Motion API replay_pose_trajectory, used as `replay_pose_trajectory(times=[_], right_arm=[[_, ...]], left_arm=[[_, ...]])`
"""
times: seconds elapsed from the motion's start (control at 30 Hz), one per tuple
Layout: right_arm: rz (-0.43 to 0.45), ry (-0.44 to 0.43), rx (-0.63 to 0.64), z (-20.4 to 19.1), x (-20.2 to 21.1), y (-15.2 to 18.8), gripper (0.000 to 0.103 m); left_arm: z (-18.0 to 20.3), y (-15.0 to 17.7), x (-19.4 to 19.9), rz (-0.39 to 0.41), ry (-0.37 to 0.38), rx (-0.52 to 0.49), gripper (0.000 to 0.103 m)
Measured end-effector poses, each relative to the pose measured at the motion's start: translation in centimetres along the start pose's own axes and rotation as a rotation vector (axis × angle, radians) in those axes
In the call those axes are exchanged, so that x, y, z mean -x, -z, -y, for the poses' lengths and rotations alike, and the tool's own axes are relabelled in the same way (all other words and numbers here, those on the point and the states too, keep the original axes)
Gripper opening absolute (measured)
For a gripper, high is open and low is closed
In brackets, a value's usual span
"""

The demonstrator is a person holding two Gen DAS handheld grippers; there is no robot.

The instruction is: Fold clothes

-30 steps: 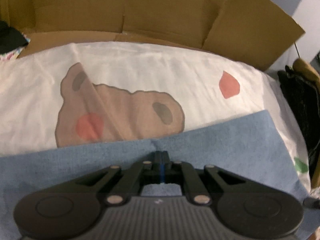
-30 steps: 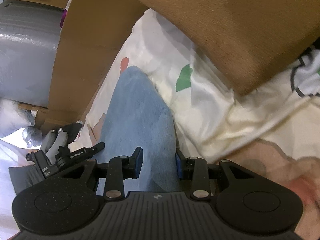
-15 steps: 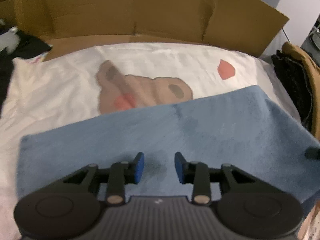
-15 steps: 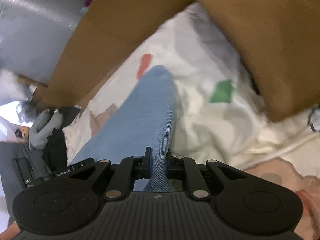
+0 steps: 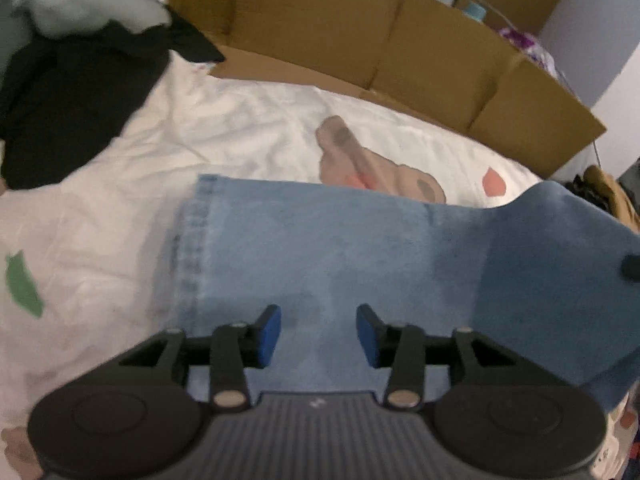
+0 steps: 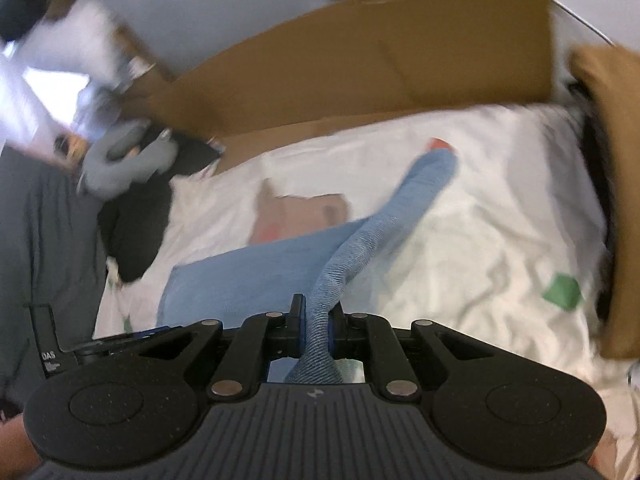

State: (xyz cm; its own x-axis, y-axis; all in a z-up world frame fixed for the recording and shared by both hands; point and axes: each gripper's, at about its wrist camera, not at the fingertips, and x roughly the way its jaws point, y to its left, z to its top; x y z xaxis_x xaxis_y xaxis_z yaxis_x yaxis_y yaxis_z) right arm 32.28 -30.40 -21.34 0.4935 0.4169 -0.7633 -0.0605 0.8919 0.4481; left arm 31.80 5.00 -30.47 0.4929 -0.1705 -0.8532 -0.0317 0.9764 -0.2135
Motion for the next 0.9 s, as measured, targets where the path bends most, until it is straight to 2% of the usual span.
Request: replay_pose_trajectory(times=[0.03, 0.1, 0.27, 0.43, 0.57, 0.67, 0.9], right_arm=[[-0.008, 0.011, 0.043, -1.3, -0.1, -0.3, 0.008], [-0.023, 0.033, 0.127, -3.8, -0.3, -0.8, 0.008], [-0.082, 0.037, 0.282, -8.8, -0.8, -2.6, 0.008], [-0.155, 0.066, 0.358, -12.9, -2.2, -3.7, 0.008], [-0.184, 0.115, 0.421, -16.3, -3.2, -2.7, 0.008], [-0.176, 0.131, 0.424, -18.6, -3.6, -1.7, 0.008], [-0.143, 0.087, 0.396, -22.2, -4.6, 0.3, 0.008]], left_arm=[[-0.4, 0.4, 0.6, 0.014, -0.006, 0.002, 0.057], [-1.2, 1.1, 1.9, 0.043, -0.017, 0.006, 0.058], [-4.3, 3.0, 3.4, 0.062, -0.023, 0.093, 0.058], [-6.8, 4.6, 4.3, 0.082, -0.028, 0.173, 0.058], [-8.5, 5.6, 5.0, 0.097, -0.017, 0.227, 0.058], [-9.6, 6.2, 5.5, 0.099, -0.009, 0.250, 0.058], [-11.4, 6.8, 6.5, 0.105, -0.008, 0.265, 0.058]])
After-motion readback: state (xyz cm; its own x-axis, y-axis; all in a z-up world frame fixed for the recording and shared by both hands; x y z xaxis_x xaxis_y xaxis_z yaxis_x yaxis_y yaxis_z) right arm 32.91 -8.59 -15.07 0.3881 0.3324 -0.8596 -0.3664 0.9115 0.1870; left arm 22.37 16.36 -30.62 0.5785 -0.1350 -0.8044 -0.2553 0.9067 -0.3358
